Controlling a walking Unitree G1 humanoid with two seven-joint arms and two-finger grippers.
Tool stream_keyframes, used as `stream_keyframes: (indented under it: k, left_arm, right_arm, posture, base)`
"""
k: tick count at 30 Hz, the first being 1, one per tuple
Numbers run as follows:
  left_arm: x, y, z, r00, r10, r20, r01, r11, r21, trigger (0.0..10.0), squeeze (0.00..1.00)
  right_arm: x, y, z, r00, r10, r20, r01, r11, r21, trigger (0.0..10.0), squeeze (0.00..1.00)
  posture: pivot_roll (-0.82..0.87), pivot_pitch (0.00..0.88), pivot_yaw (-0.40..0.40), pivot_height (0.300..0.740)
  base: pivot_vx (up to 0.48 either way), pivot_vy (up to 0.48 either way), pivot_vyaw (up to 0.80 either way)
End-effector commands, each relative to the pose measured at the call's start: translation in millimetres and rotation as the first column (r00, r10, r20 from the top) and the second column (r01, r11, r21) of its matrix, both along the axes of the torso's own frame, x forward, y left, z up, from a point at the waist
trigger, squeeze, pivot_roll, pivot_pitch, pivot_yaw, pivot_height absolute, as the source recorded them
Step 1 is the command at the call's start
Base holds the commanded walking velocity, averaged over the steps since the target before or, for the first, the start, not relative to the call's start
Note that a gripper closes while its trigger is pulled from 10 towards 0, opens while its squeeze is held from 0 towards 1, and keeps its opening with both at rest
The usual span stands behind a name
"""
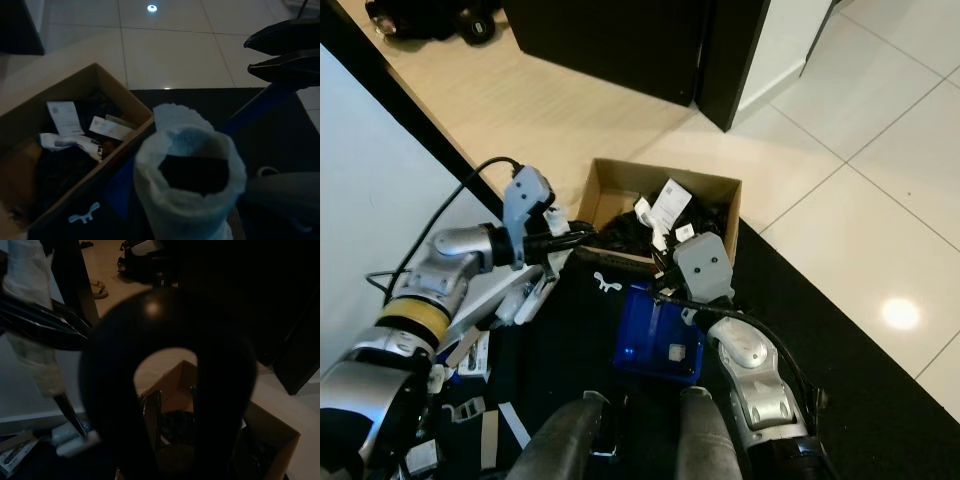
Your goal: Sweep floor
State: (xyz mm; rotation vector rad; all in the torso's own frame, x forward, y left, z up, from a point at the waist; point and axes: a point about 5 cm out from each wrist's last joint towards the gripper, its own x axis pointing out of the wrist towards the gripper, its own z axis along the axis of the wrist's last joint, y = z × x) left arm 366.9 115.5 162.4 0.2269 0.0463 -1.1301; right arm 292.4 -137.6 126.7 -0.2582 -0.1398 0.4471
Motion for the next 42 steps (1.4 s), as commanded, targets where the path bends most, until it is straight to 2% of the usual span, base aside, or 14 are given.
stream_keyframes:
  k: [1, 8, 10, 11, 16, 21, 26, 30, 31, 35, 37, 40, 41, 42]
  left_arm:
    - [-3.7, -11.4, -8.4, 0.999, -0.037, -0.025, 0.035, 0.998, -0.055, 10.0, 0.0]
    - [-5.4, -28.2, -12.4, 0.997, -0.068, -0.043, 0.064, 0.994, -0.088, 10.0, 0.0]
    - [-4.9, -43.1, -7.3, 0.995, -0.091, -0.04, 0.085, 0.986, -0.142, 10.0, 0.0]
    - [-4.9, -43.1, -7.3, 0.995, -0.091, -0.04, 0.085, 0.986, -0.142, 10.0, 0.0]
    - [-6.9, -66.5, 8.6, 0.979, -0.201, -0.029, 0.188, 0.952, -0.242, 10.0, 0.0]
    - [-15.6, -73.4, 6.8, 0.934, -0.352, -0.055, 0.331, 0.916, -0.226, 10.0, 0.0]
    - [-21.6, -68.2, -0.6, 0.893, -0.44, -0.098, 0.42, 0.891, -0.172, 10.0, 0.0]
    - [-37.1, -34.4, -9.2, 0.771, -0.593, -0.231, 0.6, 0.799, -0.049, 10.0, 0.0]
    - [-37.1, -34.4, -9.2, 0.771, -0.593, -0.231, 0.6, 0.799, -0.049, 10.0, 0.0]
    - [-54.0, -21.3, 1.5, 0.713, -0.65, -0.265, 0.664, 0.746, -0.044, 10.0, 0.0]
    - [-55.9, -19.6, 18.5, 0.704, -0.67, -0.235, 0.672, 0.736, -0.083, 10.0, 0.0]
    - [-55.6, -19.1, 26.6, 0.705, -0.675, -0.216, 0.673, 0.733, -0.097, 10.0, 0.0]
    - [-53.7, -18.2, 35.0, 0.712, -0.676, -0.191, 0.671, 0.735, -0.101, 10.0, 0.0]
    - [-46.0, -15.9, 45.3, 0.742, -0.656, -0.14, 0.654, 0.754, -0.068, 10.0, 0.0]
  right_arm:
    - [-11.5, -5.2, -37.8, 0.983, -0.025, -0.183, 0.019, 0.999, -0.032, 10.0, 0.0]
    - [-13.5, -6.1, -36.5, 0.983, -0.025, -0.18, 0.02, 0.999, -0.032, 10.0, 0.0]
    - [-17.2, -7.3, -37.5, 0.983, -0.03, -0.183, 0.024, 0.999, -0.032, 10.0, 0.0]
    - [-17.2, -7.3, -37.5, 0.983, -0.03, -0.183, 0.024, 0.999, -0.032, 10.0, 0.0]
    - [-18.7, -7.2, -38.9, 0.982, -0.037, -0.188, 0.032, 0.999, -0.029, 10.0, 0.0]
    - [-16.4, -6.2, -38.2, 0.982, -0.039, -0.186, 0.035, 0.999, -0.026, 10.0, 0.0]
    - [-16.1, -5.4, -37.6, 0.982, -0.039, -0.184, 0.035, 0.999, -0.024, 10.0, 0.0]
    - [-16.5, -7.9, -38.7, 0.982, -0.044, -0.186, 0.041, 0.999, -0.022, 10.0, 0.0]
    - [-16.5, -7.9, -38.7, 0.982, -0.044, -0.186, 0.041, 0.999, -0.022, 10.0, 0.0]
    - [-16.0, -8.4, -39.5, 0.981, -0.044, -0.189, 0.041, 0.999, -0.021, 10.0, 0.0]
    - [-14.5, -7.2, -39.4, 0.981, -0.042, -0.188, 0.039, 0.999, -0.02, 10.0, 0.0]
    - [-13.8, -6.5, -39.2, 0.981, -0.041, -0.187, 0.038, 0.999, -0.018, 10.0, 0.0]
    - [-13.1, -5.6, -38.9, 0.982, -0.04, -0.186, 0.037, 0.999, -0.017, 10.0, 0.0]
    - [-12.4, -4.3, -38.8, 0.982, -0.037, -0.186, 0.035, 0.999, -0.016, 10.0, 0.0]
  posture:
    - [-0.1, 0.44, 0.129, 0.74]
    - [-0.11, 0.453, 0.133, 0.74]
    - [-0.11, 0.455, 0.138, 0.74]
    - [-0.11, 0.455, 0.138, 0.74]
    - [-0.11, 0.452, 0.144, 0.74]
    - [-0.1, 0.449, 0.147, 0.74]
    - [-0.09, 0.448, 0.152, 0.74]
    - [-0.07, 0.443, 0.15, 0.74]
    - [-0.07, 0.443, 0.15, 0.74]
    - [-0.06, 0.44, 0.147, 0.74]
    - [-0.05, 0.438, 0.145, 0.74]
    - [-0.05, 0.438, 0.145, 0.74]
    - [-0.05, 0.436, 0.145, 0.74]
    - [-0.04, 0.433, 0.144, 0.74]
  base:
    - [0.0, 0.0, 0.0]
    - [0.0, 0.0, 0.0]
    - [0.0, 0.0, 0.0]
    - [0.0, 0.0, 0.0]
    - [0.0, 0.0, 0.0]
    - [0.0, 0.0, 0.0]
    - [0.0, 0.0, 0.0]
    - [0.0, 0.0, 0.0]
    - [0.0, 0.0, 0.0]
    - [0.0, 0.0, 0.0]
    - [0.0, 0.0, 0.0]
    - [0.0, 0.0, 0.0]
    - [0.0, 0.0, 0.0]
    - [0.0, 0.0, 0.0]
